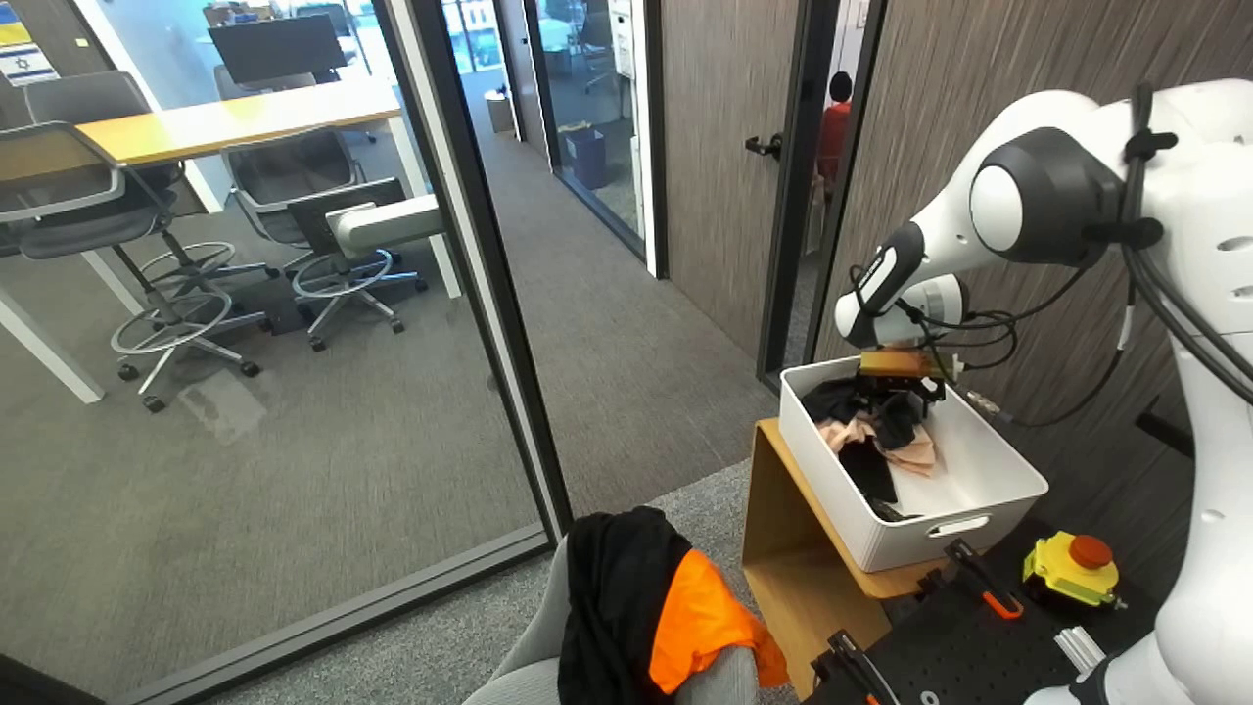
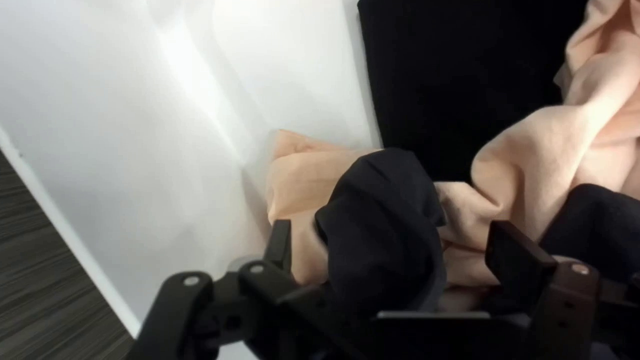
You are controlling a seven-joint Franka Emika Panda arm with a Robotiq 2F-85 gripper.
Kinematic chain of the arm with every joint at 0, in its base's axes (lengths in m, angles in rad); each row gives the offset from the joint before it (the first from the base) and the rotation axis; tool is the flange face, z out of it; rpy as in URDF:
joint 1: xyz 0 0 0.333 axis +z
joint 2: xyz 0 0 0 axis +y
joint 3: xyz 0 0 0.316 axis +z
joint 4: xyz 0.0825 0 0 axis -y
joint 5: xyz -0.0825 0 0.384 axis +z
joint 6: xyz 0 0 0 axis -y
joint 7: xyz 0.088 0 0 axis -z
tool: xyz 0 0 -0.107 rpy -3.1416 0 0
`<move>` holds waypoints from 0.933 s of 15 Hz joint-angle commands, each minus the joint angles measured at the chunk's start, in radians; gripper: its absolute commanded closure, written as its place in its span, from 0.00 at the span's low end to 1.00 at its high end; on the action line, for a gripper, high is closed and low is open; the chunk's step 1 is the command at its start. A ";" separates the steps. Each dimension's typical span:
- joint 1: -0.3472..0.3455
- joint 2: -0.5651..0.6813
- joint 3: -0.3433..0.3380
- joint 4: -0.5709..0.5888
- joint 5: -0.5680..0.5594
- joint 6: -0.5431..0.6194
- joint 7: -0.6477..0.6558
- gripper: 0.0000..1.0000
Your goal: Pick up the black cloth from the box and put it on the headrest of the chair
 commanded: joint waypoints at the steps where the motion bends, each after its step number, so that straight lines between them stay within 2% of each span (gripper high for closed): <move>1: -0.009 0.049 -0.004 0.065 -0.001 -0.014 -0.011 0.00; 14: -0.031 0.106 0.001 0.128 0.008 -0.020 -0.021 0.00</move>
